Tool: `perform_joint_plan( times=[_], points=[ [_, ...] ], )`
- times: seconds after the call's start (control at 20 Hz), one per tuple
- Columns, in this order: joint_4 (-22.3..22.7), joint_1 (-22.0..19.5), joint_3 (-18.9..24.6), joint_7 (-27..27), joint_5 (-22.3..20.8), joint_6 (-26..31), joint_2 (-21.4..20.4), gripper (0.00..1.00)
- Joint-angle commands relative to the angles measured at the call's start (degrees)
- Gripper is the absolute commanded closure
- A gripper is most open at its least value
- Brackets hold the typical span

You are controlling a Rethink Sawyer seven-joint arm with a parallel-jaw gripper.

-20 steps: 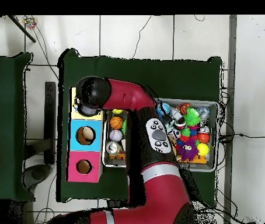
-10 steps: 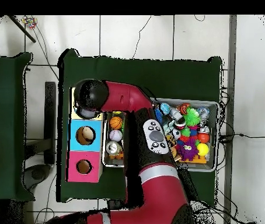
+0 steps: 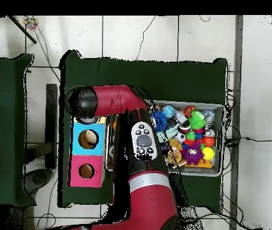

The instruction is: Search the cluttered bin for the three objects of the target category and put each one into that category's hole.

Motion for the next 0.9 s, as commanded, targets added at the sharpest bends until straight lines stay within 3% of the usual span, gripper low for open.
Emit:
perform_joint_plan(
  times=[0.05, 0.65, 0.9],
  points=[
    [-2.5, -1.0, -3.7, 2.0, -4.7, 1.3, -2.6, 1.0],
    [-1.7, -4.5, 0.2, -0.1, 0.3, 9.7, -6.0, 1.0],
    [-0.6, -5.0, 0.7, 0.0, 0.4, 7.8, -7.1, 1.0]
  ],
)
